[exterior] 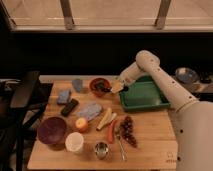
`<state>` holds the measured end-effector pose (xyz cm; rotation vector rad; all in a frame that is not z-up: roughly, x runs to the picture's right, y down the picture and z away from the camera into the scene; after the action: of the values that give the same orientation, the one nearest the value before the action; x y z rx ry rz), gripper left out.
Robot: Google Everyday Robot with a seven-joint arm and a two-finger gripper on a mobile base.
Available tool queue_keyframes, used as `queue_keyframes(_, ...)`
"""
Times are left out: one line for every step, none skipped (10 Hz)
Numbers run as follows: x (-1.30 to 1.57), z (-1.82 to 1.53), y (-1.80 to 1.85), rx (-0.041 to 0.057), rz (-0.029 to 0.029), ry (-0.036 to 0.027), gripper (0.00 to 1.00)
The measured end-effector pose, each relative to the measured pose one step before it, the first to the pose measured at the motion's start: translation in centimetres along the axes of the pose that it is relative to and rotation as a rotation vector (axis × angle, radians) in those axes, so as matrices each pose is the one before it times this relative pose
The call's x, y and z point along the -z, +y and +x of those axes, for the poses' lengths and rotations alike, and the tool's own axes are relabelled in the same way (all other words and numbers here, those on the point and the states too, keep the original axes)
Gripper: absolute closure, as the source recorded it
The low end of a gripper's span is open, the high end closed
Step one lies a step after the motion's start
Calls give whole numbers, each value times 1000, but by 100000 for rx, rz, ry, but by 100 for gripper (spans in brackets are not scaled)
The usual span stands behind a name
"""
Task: Wipe red bowl with brush
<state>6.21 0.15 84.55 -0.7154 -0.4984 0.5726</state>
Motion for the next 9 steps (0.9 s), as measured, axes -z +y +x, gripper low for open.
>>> queue_keyframes(81,81,-71,644,3078,1110,100)
queue_keyframes(-14,-19,-70,582,1822,936,100)
queue_keyframes(-69,-135,-53,654,1469,1011,100)
queue_keyframes(-65,57,-154,97,500,934,100)
queue_keyframes(28,3,-277,111,646,931,100)
queue_keyframes(45,3,-383,109,522,1165,100)
queue_keyframes(-58,-294,-364,307,127,822,100)
queue_keyframes(-223,-485,-419,806,-124,569,100)
queue_keyframes(-317,-909,-139,1486,-323,-78,100)
